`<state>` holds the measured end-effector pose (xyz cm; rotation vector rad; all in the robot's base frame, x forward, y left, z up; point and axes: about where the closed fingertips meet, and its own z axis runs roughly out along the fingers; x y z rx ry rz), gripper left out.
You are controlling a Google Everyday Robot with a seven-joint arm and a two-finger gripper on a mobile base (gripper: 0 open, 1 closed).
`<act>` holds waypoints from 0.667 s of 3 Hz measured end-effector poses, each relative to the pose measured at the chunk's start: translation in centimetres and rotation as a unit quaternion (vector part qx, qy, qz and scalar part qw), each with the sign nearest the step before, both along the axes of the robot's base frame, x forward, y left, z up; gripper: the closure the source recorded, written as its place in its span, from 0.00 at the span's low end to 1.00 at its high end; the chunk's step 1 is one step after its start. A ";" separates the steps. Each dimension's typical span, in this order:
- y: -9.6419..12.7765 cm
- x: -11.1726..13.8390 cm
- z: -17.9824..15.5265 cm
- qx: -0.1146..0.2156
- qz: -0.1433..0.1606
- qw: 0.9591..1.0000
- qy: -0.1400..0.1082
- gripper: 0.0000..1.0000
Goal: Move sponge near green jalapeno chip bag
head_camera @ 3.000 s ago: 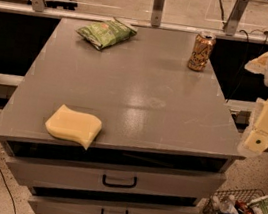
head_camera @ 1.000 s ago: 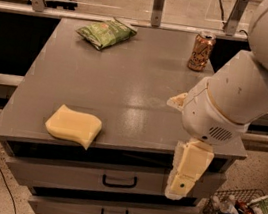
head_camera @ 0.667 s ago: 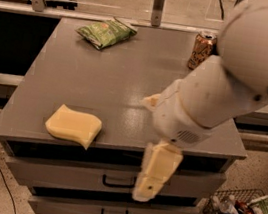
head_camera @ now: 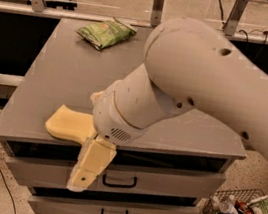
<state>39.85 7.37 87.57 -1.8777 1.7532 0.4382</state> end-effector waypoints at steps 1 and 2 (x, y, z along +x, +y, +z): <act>3.8 0.9 0.0 0.028 0.005 1.000 -0.011 0.00; 5.7 2.4 0.0 0.036 0.010 0.999 -0.030 0.00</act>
Offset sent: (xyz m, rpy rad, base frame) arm 0.0474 0.0773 -0.0037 0.0893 -0.1093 0.0289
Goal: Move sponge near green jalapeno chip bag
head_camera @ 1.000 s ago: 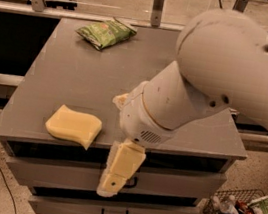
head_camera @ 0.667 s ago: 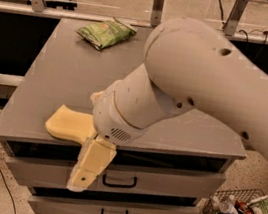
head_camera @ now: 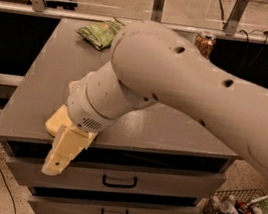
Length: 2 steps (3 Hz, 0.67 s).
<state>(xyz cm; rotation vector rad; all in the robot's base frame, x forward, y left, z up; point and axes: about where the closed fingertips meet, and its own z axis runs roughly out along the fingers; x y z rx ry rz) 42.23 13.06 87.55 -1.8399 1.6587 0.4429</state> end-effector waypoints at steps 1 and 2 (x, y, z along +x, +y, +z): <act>0.5 1.5 -0.4 -0.001 -0.001 1.000 -0.010 0.00; 0.7 2.5 -1.5 -0.007 -0.004 1.000 -0.006 0.17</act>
Offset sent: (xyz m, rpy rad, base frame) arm 0.0398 0.0073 -0.0316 -0.0264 0.0067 -0.0201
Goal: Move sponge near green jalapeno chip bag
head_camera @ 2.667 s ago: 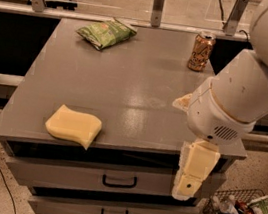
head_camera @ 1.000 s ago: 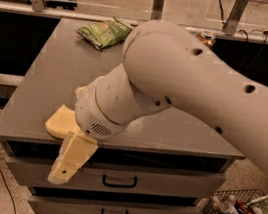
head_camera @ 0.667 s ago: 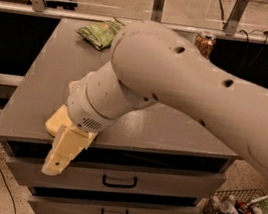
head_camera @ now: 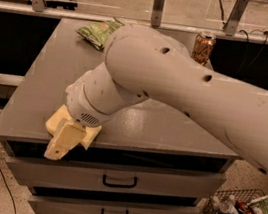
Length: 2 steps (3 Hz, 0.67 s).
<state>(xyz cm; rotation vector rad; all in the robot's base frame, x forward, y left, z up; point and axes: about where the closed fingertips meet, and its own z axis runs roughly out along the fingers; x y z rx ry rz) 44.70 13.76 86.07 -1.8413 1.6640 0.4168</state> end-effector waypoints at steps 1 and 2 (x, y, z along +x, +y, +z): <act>-0.1 0.6 -1.0 -0.006 -0.001 1.000 0.003 0.41; -0.2 0.8 -2.4 -0.013 -0.001 1.000 0.008 0.63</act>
Offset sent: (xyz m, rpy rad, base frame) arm 0.0136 -0.0034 -0.0492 -0.0458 0.0415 -0.0036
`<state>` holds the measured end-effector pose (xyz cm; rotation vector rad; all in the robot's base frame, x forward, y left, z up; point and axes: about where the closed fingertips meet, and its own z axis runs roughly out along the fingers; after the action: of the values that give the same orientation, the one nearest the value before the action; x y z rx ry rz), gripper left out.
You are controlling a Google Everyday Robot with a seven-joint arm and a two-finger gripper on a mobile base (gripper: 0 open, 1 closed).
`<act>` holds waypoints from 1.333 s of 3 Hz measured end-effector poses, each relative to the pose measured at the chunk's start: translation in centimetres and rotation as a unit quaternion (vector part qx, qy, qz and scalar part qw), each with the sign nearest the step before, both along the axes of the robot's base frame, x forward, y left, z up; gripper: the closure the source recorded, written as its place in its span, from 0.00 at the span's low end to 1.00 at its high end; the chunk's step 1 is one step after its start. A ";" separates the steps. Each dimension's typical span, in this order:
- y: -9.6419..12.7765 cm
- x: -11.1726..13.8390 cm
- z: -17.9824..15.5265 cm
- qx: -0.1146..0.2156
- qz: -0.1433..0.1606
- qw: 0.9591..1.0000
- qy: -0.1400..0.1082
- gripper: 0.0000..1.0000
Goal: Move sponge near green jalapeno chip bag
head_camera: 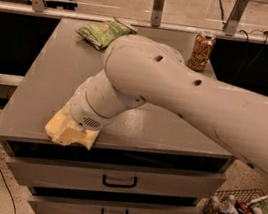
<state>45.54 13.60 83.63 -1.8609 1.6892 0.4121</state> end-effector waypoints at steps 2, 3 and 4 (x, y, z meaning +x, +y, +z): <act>-0.2 0.1 -0.2 -0.002 -0.001 1.000 0.000 1.00; -0.2 0.1 -0.2 -0.002 -0.001 1.000 0.000 1.00; -0.3 0.0 0.1 0.000 -0.002 1.000 -0.005 1.00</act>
Offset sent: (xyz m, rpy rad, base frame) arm 0.0094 -0.0255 0.0916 0.0589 -0.1412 0.0042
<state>45.56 13.33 83.70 -1.8566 1.6869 0.3997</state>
